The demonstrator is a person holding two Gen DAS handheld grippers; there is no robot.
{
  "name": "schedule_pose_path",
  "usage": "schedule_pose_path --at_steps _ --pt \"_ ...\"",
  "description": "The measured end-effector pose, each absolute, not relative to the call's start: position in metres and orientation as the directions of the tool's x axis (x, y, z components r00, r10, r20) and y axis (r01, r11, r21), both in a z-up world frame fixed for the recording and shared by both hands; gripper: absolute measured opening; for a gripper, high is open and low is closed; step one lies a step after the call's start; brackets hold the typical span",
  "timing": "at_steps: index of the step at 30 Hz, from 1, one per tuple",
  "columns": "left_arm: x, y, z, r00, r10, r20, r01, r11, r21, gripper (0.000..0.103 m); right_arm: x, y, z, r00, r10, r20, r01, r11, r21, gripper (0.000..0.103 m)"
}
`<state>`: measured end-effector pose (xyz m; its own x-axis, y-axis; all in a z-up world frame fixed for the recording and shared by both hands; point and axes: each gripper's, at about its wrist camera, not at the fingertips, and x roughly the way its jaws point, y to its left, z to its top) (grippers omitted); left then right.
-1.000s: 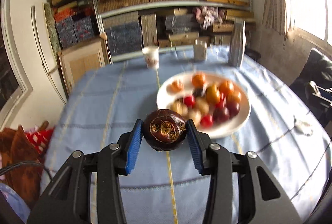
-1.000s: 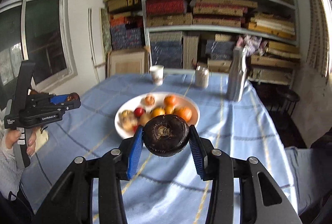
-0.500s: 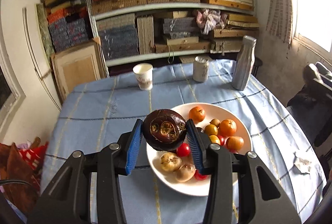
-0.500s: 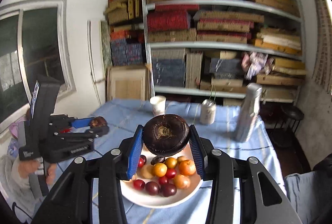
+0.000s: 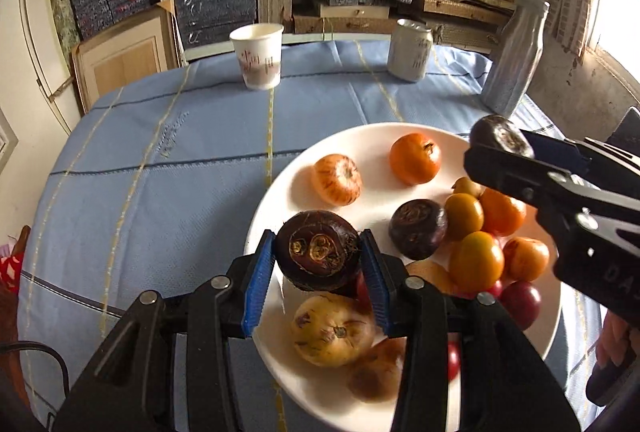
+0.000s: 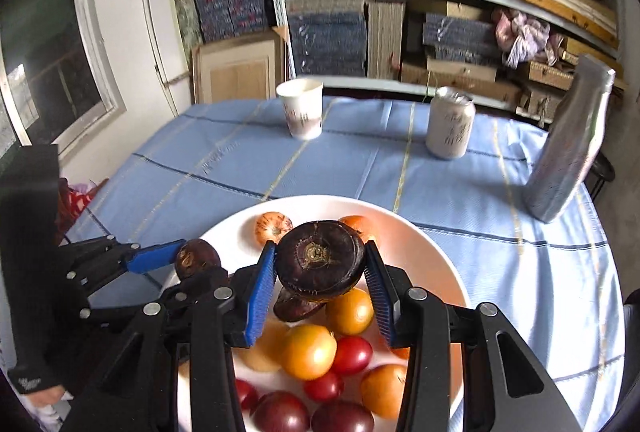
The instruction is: Organize fruits
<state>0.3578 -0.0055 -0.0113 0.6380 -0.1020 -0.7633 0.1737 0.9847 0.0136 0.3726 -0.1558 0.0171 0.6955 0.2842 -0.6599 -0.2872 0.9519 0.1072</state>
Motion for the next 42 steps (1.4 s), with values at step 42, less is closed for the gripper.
schedule_pose_path --at_steps 42 --pt "0.131 0.013 0.105 0.859 -0.089 -0.504 0.121 0.992 0.032 0.08 0.11 -0.2 0.146 0.898 0.347 -0.271 -0.341 0.937 0.071 0.076"
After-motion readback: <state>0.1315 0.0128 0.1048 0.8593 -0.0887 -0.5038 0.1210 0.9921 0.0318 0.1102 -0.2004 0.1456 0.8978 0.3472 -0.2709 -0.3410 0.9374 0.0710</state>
